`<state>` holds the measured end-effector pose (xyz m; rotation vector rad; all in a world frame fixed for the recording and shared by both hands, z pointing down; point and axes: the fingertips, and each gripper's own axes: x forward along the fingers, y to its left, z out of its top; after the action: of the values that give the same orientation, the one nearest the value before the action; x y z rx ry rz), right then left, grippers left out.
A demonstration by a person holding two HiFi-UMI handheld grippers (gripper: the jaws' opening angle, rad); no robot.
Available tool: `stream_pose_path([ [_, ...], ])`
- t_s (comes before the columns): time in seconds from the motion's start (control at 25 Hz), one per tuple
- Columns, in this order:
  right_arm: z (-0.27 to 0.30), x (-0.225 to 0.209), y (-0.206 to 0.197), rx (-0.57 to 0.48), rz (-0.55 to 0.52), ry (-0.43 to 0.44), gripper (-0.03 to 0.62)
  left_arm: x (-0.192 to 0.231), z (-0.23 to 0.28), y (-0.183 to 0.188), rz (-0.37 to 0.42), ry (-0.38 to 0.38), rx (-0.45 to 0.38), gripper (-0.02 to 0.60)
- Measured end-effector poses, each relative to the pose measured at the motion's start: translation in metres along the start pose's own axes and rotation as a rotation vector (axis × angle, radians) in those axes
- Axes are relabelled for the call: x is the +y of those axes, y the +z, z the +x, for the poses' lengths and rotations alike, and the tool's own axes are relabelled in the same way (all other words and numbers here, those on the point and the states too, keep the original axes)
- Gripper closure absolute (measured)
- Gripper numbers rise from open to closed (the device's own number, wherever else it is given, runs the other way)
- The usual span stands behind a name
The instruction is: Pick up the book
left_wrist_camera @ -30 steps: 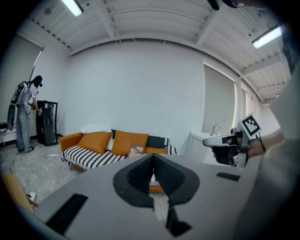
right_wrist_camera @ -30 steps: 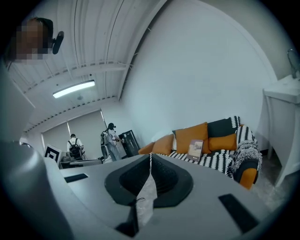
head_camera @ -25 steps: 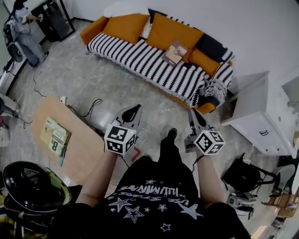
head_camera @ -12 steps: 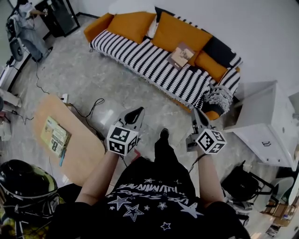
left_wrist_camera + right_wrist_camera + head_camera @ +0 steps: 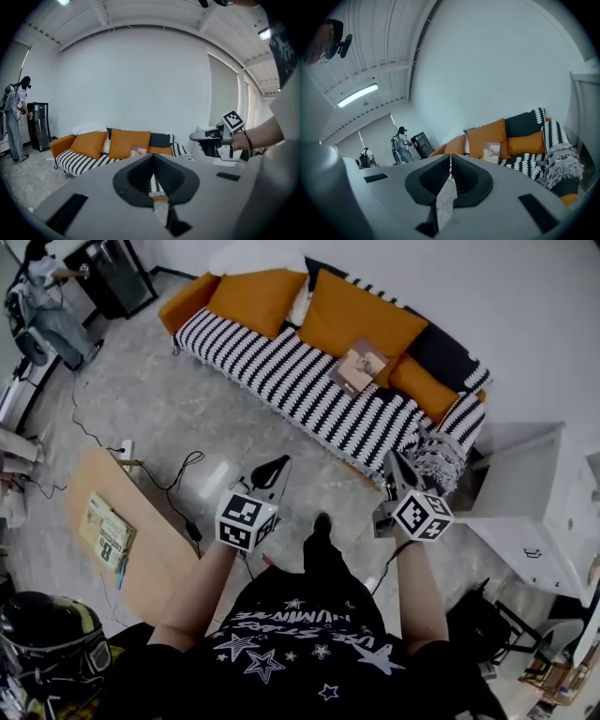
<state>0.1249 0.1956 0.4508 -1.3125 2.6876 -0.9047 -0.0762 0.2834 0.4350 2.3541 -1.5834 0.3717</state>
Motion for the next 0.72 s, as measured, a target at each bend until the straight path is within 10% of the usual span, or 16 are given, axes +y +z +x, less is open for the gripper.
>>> stream_pose_path([
  [0.72, 0.085, -0.095, 0.066, 0.004, 0.087, 0.024, 0.566, 0.034, 0.11, 0.049, -0.023, 0.094, 0.015, 0.574],
])
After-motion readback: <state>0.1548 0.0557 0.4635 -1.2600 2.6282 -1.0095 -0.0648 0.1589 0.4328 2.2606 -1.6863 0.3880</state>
